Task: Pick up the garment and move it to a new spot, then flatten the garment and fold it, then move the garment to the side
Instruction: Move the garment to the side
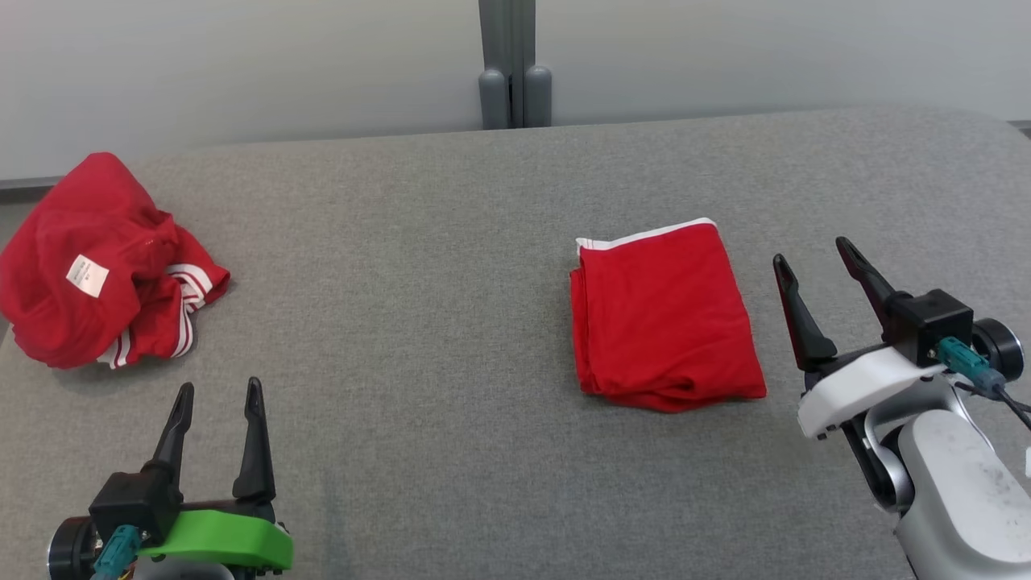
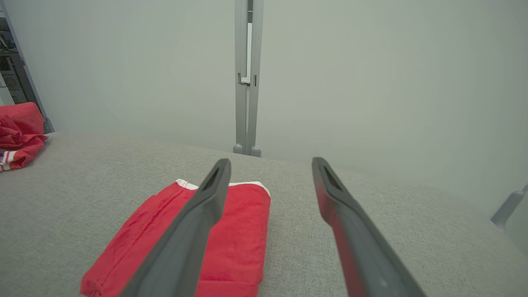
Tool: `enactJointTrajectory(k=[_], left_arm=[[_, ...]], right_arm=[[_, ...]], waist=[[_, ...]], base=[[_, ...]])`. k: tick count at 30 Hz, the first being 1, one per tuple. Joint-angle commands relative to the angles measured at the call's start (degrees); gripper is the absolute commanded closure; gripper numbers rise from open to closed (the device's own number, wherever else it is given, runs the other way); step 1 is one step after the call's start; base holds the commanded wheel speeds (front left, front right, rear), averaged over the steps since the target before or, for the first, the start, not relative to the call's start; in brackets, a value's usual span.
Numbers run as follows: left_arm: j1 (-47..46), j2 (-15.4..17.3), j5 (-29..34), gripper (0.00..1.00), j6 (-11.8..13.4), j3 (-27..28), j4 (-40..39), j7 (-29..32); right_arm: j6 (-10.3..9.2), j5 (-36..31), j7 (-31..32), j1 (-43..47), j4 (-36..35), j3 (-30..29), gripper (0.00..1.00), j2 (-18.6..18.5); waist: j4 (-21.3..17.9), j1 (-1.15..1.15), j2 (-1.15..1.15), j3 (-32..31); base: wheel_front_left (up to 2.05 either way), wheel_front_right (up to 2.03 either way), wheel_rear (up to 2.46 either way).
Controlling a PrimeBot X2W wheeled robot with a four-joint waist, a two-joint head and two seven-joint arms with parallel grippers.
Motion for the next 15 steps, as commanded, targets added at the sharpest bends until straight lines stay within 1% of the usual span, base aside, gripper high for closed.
enactJointTrajectory(k=[1,8,15], left_arm=[[-1.3,-0.01,-0.08,0.0,-0.13,-0.22,-0.04,0.06],[-3.73,-0.38,-0.51,0.0,-0.14,-1.44,0.27,0.06],[-5.75,-0.66,-0.76,0.0,-0.14,-2.24,0.33,0.06]], right_arm=[[0.02,-0.58,0.46,-1.89,1.45,0.45,0.0,-0.41],[0.02,0.21,1.91,-8.67,11.1,2.58,0.0,-1.69],[0.02,2.5,1.56,-12.19,20.73,4.29,0.0,-1.55]], waist=[[1.75,0.0,0.0,2.0],[4.16,0.0,0.0,5.44],[5.71,0.0,0.0,8.05]], base=[[0.0,0.0,0.0],[0.0,0.0,0.0],[0.0,0.0,0.0]])
